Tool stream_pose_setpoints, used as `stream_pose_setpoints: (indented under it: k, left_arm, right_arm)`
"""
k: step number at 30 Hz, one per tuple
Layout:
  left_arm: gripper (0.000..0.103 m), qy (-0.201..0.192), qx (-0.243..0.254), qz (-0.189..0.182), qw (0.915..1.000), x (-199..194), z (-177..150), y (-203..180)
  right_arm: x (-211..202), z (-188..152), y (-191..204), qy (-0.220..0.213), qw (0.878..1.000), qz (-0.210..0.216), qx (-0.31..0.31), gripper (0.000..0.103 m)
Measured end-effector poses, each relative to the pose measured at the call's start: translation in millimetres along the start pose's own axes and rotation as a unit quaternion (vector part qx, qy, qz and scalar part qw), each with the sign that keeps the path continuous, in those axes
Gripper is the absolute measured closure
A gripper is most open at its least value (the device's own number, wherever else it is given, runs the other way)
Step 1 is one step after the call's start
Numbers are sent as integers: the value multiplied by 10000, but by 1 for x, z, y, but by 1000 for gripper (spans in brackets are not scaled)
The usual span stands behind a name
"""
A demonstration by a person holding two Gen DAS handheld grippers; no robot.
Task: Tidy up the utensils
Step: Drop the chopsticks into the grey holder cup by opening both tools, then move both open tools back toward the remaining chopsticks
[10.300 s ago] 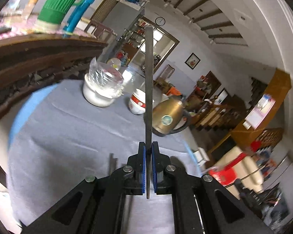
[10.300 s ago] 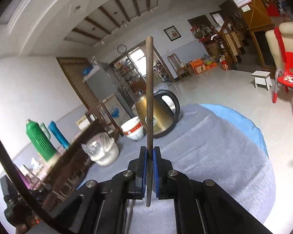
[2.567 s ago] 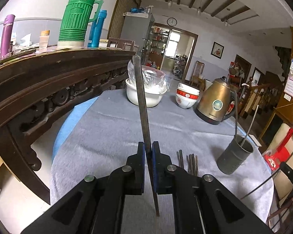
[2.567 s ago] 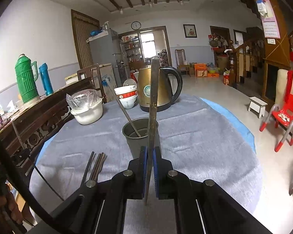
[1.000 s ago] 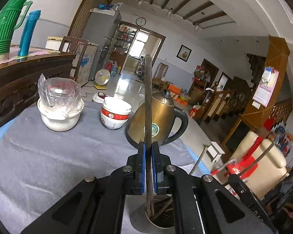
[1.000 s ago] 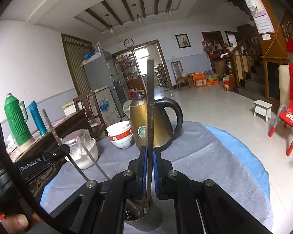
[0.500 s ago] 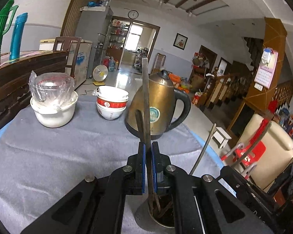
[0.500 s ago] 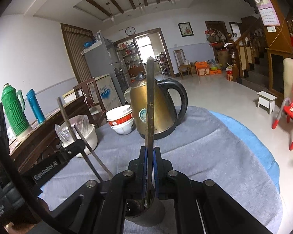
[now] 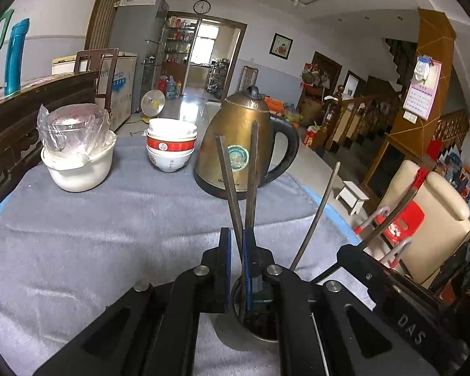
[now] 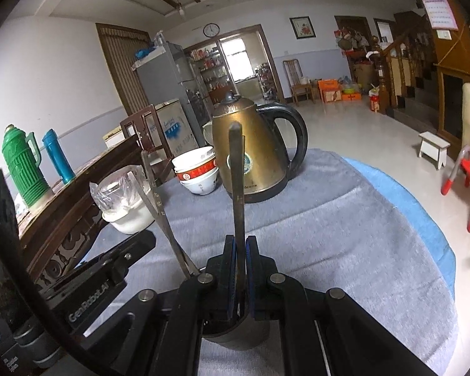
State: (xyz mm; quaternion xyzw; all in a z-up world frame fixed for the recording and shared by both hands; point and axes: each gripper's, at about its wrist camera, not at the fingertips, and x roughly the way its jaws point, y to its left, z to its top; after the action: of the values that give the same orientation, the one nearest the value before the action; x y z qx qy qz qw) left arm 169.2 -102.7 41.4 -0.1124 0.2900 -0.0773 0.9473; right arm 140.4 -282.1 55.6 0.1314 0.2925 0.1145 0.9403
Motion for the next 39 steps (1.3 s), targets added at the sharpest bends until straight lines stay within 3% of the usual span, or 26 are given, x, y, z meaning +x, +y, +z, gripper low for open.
stream_pose_setpoints:
  k: [6, 9, 10, 13, 19, 24, 31, 39]
  left_arm:
    - [41, -288, -143, 104, 9994, -40, 6, 20]
    - [31, -409, -151, 287, 9986, -65, 2, 37]
    - [29, -413, -147, 363, 9984, -72, -2, 44]
    - [27, -319, -163, 574, 9977, -88, -16, 65]
    - [27, 37, -366, 1079, 9935, -104, -47, 107]
    - [26, 334, -559, 1243, 9901, -108, -72, 126]
    - [26, 641, -595, 1398, 9863, -106, -95, 136]
    - [26, 970, -630, 1529, 9814, -100, -113, 147]
  right_arm:
    - [-26, 12, -4, -212, 9994, -179, 181, 95]
    - [-49, 14, -8, -431, 9982, -275, 312, 90]
    - [-55, 14, -8, -479, 9979, -301, 316, 80]
    - [-77, 8, -6, -699, 9959, -484, 322, 16]
    - [-122, -25, 4, -1178, 9906, -582, 385, 15]
    - [-138, -61, 23, -1192, 9913, -541, 152, 15]
    - [-110, -106, 53, -359, 9975, -426, -435, 15]
    - [-76, -138, 58, 453, 9970, -357, -509, 15]
